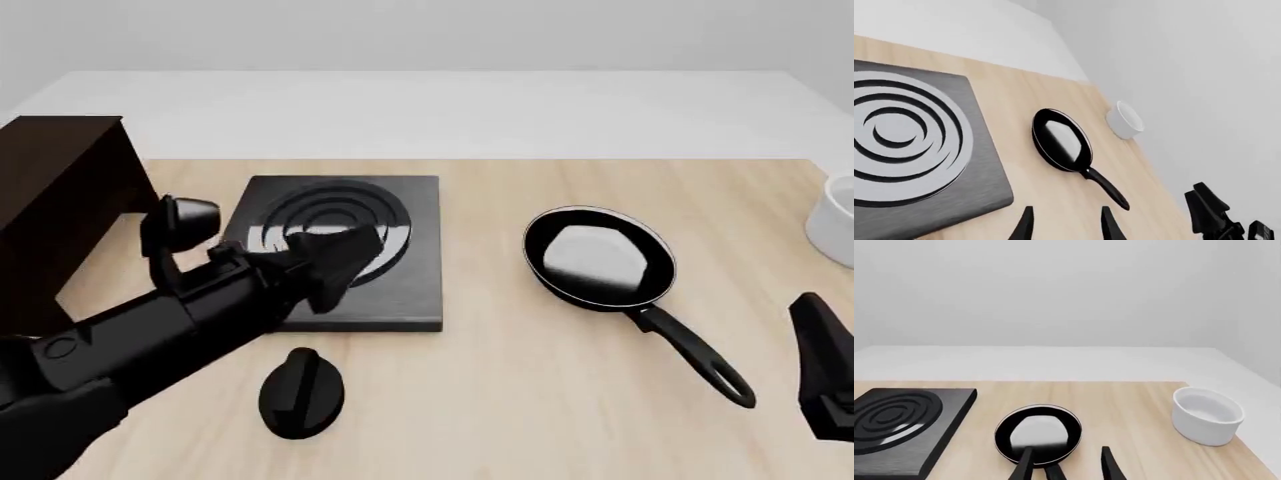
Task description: Put the frying pan on top of the cabinet.
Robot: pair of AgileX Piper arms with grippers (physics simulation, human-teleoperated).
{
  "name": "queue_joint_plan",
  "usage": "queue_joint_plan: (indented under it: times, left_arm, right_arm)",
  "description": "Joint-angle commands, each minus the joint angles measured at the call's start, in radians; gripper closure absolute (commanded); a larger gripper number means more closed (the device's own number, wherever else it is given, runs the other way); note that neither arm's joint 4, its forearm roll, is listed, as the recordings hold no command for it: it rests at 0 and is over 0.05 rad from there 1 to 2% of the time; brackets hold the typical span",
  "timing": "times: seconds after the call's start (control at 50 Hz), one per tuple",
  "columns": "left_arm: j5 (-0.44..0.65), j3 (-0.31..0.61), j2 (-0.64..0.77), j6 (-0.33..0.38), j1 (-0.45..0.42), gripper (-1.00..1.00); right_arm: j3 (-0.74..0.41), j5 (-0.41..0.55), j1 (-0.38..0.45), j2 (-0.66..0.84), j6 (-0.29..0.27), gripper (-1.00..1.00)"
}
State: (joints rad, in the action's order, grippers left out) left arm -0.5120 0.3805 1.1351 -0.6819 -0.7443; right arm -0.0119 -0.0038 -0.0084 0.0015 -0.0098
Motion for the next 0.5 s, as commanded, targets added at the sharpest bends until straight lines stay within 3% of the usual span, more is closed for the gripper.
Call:
queue_joint_plan:
  times: [0.02, 0.2, 0.5]
  left_arm:
    - [-0.068, 0.066, 0.2, -0.113, -0.102, -1.0]
    - [-0.089, 0.123, 0.338, -0.186, -0.181, -1.0]
    - [-0.145, 0.18, 0.508, -0.25, -0.233, -1.0]
  right_arm:
    - [-0.003, 0.002, -0.001, 0.0, 0.002, -1.0]
    - [0.0, -0.001, -0.001, 0.0, 0.003, -1.0]
    - [-0.002, 0.0, -0.003, 0.0, 0.005, -1.0]
